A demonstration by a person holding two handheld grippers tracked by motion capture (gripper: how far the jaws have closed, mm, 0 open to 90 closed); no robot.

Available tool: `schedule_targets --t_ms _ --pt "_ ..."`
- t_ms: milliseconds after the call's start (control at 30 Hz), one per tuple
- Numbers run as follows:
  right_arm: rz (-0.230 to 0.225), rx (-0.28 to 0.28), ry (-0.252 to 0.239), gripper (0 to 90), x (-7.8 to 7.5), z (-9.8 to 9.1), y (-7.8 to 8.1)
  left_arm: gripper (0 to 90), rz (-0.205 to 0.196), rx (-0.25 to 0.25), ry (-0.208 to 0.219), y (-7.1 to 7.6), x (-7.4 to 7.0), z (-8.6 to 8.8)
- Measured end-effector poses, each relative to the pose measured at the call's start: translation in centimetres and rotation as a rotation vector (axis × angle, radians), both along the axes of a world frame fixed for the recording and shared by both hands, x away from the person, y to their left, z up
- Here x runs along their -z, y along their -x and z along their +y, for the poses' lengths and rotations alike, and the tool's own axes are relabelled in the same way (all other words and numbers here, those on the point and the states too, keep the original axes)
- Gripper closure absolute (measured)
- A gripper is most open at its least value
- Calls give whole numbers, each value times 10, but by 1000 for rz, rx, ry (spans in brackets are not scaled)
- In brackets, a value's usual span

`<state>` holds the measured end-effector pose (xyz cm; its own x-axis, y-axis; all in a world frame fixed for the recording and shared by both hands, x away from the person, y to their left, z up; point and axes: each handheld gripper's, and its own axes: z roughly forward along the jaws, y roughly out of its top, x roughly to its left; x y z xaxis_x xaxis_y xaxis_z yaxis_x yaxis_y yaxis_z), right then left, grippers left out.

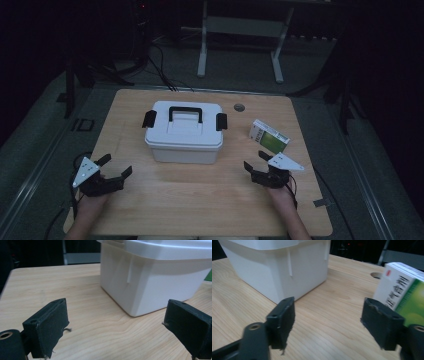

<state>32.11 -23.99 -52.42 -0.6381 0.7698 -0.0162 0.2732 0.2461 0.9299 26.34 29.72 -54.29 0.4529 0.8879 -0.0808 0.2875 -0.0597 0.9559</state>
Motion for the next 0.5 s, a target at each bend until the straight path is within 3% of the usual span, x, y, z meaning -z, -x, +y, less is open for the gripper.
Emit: schedule_targets --t_ms 100,133,200,267,300,367,400,500 --pt "10 -14 10 318 0 8 -8 69 5 18 -26 -9 -1 -5" --pt "14 -19 18 319 1 13 -12 130 8 18 -25 -12 -2 -6" --pt "21 -28 14 329 1 15 -15 142 22 21 -25 -19 -2 -8" --pt "26 -37 14 363 1 20 -19 150 41 33 -29 -27 -2 -11" --pt "36 -65 13 440 1 25 -23 171 45 28 -40 -30 -1 -12" --pt "34 -72 26 484 2 31 -26 264 64 45 -41 -36 -1 -14" --pt "34 -72 26 484 2 31 -26 264 75 50 -47 -40 0 -15" --pt "45 -83 39 610 3 39 -32 414 95 50 -79 -49 2 -20"
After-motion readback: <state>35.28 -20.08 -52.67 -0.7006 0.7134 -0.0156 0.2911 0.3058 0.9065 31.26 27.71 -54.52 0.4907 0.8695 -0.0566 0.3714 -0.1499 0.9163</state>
